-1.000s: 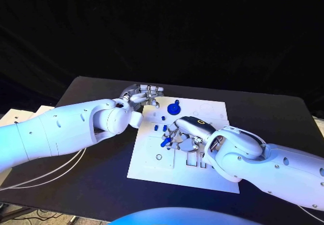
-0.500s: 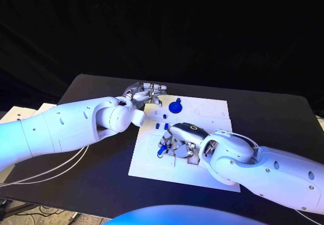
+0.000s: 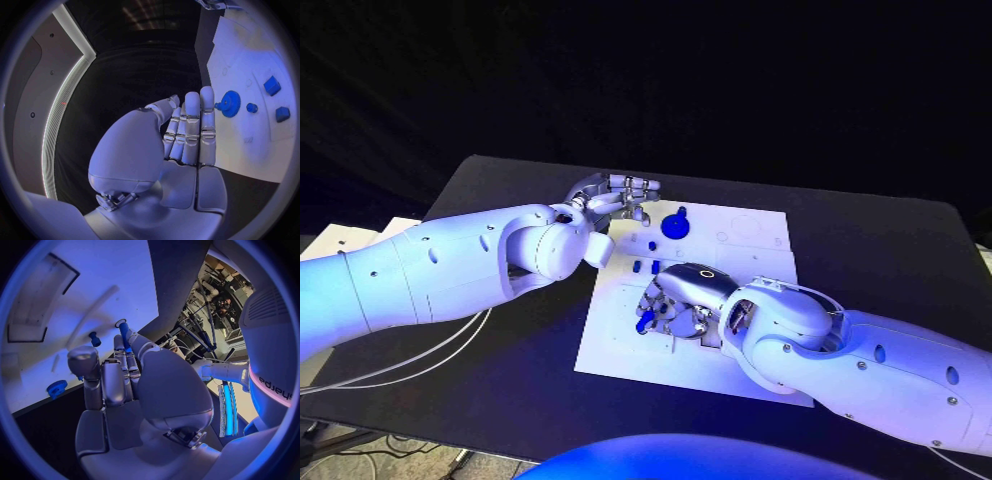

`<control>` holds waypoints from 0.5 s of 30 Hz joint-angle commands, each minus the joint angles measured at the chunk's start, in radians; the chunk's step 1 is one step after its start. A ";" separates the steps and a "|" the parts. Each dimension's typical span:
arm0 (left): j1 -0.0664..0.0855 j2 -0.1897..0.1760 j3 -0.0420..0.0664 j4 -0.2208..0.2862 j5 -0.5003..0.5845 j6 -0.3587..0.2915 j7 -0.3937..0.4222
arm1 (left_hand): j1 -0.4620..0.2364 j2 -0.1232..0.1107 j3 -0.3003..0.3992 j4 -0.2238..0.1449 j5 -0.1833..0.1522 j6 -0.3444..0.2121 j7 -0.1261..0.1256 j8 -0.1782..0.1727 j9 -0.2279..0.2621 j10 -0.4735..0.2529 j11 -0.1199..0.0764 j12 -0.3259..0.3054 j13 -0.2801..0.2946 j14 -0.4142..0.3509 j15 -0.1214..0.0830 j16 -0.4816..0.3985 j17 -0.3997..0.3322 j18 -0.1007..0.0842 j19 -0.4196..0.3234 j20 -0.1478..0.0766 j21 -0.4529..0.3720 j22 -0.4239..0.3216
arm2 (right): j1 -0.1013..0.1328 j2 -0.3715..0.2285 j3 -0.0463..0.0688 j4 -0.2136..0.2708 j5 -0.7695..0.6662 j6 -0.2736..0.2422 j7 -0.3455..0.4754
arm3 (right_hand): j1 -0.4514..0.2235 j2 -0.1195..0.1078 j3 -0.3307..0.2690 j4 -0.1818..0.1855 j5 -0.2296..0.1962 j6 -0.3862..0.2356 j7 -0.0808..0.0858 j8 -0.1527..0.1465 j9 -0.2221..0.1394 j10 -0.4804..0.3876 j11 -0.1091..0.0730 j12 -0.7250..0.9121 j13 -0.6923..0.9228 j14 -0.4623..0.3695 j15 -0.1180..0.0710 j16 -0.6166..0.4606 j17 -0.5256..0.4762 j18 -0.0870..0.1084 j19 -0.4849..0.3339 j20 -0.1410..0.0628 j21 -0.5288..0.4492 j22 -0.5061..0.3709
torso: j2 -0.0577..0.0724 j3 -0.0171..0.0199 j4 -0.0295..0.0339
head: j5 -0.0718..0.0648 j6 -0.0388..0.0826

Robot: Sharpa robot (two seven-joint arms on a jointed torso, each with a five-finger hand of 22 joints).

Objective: Assemble the parts on the task board

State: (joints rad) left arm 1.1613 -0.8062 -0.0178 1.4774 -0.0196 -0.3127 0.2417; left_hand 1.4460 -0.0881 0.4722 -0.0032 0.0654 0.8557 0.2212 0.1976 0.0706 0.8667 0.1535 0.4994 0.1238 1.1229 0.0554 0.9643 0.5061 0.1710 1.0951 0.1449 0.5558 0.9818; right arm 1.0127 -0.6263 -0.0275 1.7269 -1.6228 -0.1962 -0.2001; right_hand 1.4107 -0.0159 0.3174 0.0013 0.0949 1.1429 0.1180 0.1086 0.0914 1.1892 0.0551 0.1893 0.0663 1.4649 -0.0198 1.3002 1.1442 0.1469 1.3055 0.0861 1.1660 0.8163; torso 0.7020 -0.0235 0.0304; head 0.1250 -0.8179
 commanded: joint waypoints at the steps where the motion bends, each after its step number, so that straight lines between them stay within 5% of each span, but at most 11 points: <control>1: 0.000 0.000 0.001 0.001 -0.003 0.019 0.004 | -0.004 0.003 -0.004 -0.003 0.003 -0.006 0.011 0.004 0.001 -0.006 -0.002 0.002 -0.001 -0.006 -0.001 0.005 -0.001 0.011 0.000 0.003 0.003 0.000 | -0.002 0.005 -0.001 -0.004 -0.039 0.033 -0.024 | -0.006 0.000 0.005 0.000 -0.002 0.000 0.005 0.005 0.008 0.002 0.003 -0.004 0.000 0.037 -0.004 0.001 0.002 -0.015 -0.003 -0.004 -0.001 0.002 | 0.000 -0.0007 0.0013 | -0.001 -0.002; 15: 0.000 -0.005 0.001 0.002 -0.003 0.017 0.002 | -0.004 0.003 -0.004 -0.003 0.003 -0.006 0.011 0.004 0.001 -0.006 -0.002 0.002 -0.001 -0.006 -0.001 0.005 -0.001 0.011 0.000 0.003 0.003 0.000 | -0.003 0.011 -0.004 -0.006 -0.075 0.069 -0.052 | -0.005 0.000 0.006 0.000 -0.001 0.000 0.004 0.005 0.009 0.003 0.003 -0.004 0.001 0.038 -0.004 0.002 0.004 -0.015 -0.002 -0.004 0.000 0.004 | 0.000 -0.0002 0.0012 | 0.000 -0.011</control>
State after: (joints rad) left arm 1.1613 -0.8121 -0.0179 1.4776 -0.0196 -0.3123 0.2400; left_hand 1.4460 -0.0881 0.4722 -0.0032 0.0654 0.8557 0.2212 0.1974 0.0705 0.8667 0.1535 0.4994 0.1239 1.1229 0.0554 0.9643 0.5062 0.1710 1.0952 0.1449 0.5558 0.9818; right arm 1.0115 -0.6154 -0.0296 1.7210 -1.6655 -0.1605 -0.2303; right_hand 1.4093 -0.0176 0.3172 0.0013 0.0922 1.1374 0.1228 0.1123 0.0990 1.1892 0.0551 0.1893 0.0661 1.4649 -0.0198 1.3002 1.1477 0.1469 1.3055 0.0861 1.1660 0.8199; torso 0.7020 -0.0239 0.0314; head 0.1247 -0.8274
